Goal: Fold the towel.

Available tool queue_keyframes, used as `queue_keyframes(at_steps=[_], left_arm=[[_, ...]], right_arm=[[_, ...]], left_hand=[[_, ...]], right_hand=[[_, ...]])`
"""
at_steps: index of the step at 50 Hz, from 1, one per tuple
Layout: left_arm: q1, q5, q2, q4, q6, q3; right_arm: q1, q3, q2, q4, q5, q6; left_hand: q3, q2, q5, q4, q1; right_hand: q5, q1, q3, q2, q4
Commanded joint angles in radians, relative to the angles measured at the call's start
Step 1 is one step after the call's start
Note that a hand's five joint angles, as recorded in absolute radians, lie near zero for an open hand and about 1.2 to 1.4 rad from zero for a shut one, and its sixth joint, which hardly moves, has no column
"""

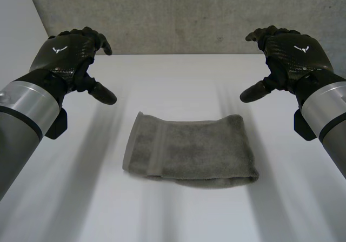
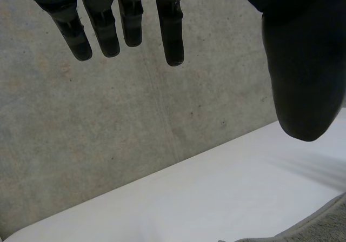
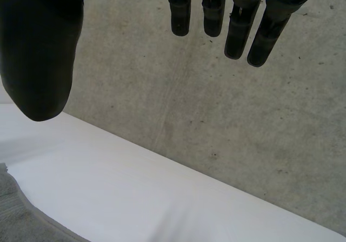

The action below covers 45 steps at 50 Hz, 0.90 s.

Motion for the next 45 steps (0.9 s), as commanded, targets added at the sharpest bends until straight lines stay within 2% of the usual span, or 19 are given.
queue_keyframes(at_steps=[1,3,4,5,6,7,8,9,10,11,12,13,14,15,16,17,18,19,45], left_arm=[[0.095,0.113,-0.111,0.023,-0.181,0.2],[0.095,0.113,-0.111,0.023,-0.181,0.2],[0.024,0.028,-0.028,0.006,-0.045,0.05],[0.095,0.113,-0.114,0.023,-0.181,0.2],[0.024,0.029,-0.029,0.006,-0.046,0.051],[0.095,0.113,-0.114,0.023,-0.181,0.2],[0.026,0.031,-0.031,0.006,-0.05,0.055],[0.095,0.113,-0.114,0.023,-0.181,0.2],[0.03,0.035,-0.035,0.007,-0.057,0.063],[0.095,0.113,-0.114,0.022,-0.182,0.199],[0.031,0.037,-0.038,0.007,-0.06,0.066],[0.095,0.113,-0.114,0.022,-0.182,0.199],[0.033,0.04,-0.04,0.008,-0.064,0.07],[0.095,0.113,-0.114,0.022,-0.182,0.197],[0.039,0.046,-0.047,0.009,-0.075,0.081],[0.095,0.113,-0.114,0.023,-0.181,0.191],[0.042,0.05,-0.05,0.01,-0.08,0.086],[0.095,0.113,-0.114,0.023,-0.181,0.191],[0.093,0.117,-0.123,0.026,-0.182,0.157]], right_arm=[[-0.097,-0.094,0.097,0.015,-0.096,-0.14],[-0.096,-0.093,0.097,0.014,-0.096,-0.14],[-0.024,-0.023,0.024,0.003,-0.024,-0.035],[-0.096,-0.093,0.097,0.014,-0.096,-0.14],[-0.024,-0.023,0.025,0.004,-0.024,-0.035],[-0.096,-0.093,0.097,0.015,-0.096,-0.135],[-0.026,-0.025,0.027,0.004,-0.026,-0.037],[-0.096,-0.093,0.097,0.015,-0.096,-0.135],[-0.029,-0.028,0.03,0.005,-0.029,-0.042],[-0.097,-0.093,0.097,0.014,-0.097,-0.132],[-0.032,-0.031,0.032,0.005,-0.032,-0.044],[-0.094,-0.093,0.097,0.015,-0.097,-0.127],[-0.033,-0.032,0.034,0.005,-0.034,-0.045],[-0.094,-0.093,0.097,0.015,-0.097,-0.127],[-0.039,-0.038,0.04,0.006,-0.04,-0.053],[-0.09,-0.094,0.097,0.015,-0.099,-0.126],[-0.04,-0.041,0.043,0.007,-0.043,-0.057],[-0.089,-0.096,0.097,0.015,-0.1,-0.126],[-0.091,-0.094,0.097,0.018,-0.128,-0.124]], left_hand=[[-0.062,-0.056,-0.15,-0.059,-0.07],[-0.062,-0.056,-0.15,-0.059,-0.07],[-0.015,-0.014,-0.037,-0.015,-0.018],[-0.062,-0.056,-0.15,-0.059,-0.07],[-0.016,-0.014,-0.037,-0.015,-0.018],[-0.062,-0.056,-0.15,-0.059,-0.07],[-0.016,-0.014,-0.045,-0.015,-0.018],[-0.062,-0.056,-0.15,-0.059,-0.07],[-0.016,-0.015,-0.053,-0.016,-0.019],[-0.062,-0.056,-0.15,-0.059,-0.07],[-0.017,-0.015,-0.055,-0.016,-0.019],[-0.062,-0.056,-0.15,-0.059,-0.07],[-0.017,-0.016,-0.057,-0.017,-0.02],[-0.056,-0.05,-0.144,-0.054,-0.064],[-0.017,-0.015,-0.064,-0.016,-0.019],[-0.053,-0.047,-0.141,-0.051,-0.061],[-0.017,-0.015,-0.068,-0.016,-0.02],[-0.053,-0.047,-0.141,-0.051,-0.061],[0.047,0.053,-0.041,0.049,0.039]], right_hand=[[-0.192,-0.056,-0.075,-0.081,-0.086],[-0.192,-0.056,-0.075,-0.081,-0.086],[-0.048,-0.014,-0.019,-0.02,-0.021],[-0.192,-0.056,-0.075,-0.081,-0.086],[-0.048,-0.014,-0.019,-0.02,-0.021],[-0.192,-0.056,-0.075,-0.081,-0.086],[-0.057,-0.014,-0.019,-0.021,-0.022],[-0.192,-0.056,-0.075,-0.081,-0.086],[-0.066,-0.015,-0.02,-0.022,-0.023],[-0.192,-0.056,-0.075,-0.081,-0.086],[-0.07,-0.015,-0.02,-0.022,-0.023],[-0.192,-0.056,-0.075,-0.081,-0.086],[-0.073,-0.016,-0.021,-0.023,-0.024],[-0.192,-0.056,-0.075,-0.081,-0.086],[-0.083,-0.017,-0.022,-0.024,-0.026],[-0.192,-0.056,-0.075,-0.081,-0.086],[-0.089,-0.018,-0.024,-0.026,-0.028],[-0.192,-0.056,-0.075,-0.081,-0.086],[-0.192,-0.056,-0.075,-0.081,-0.086]])
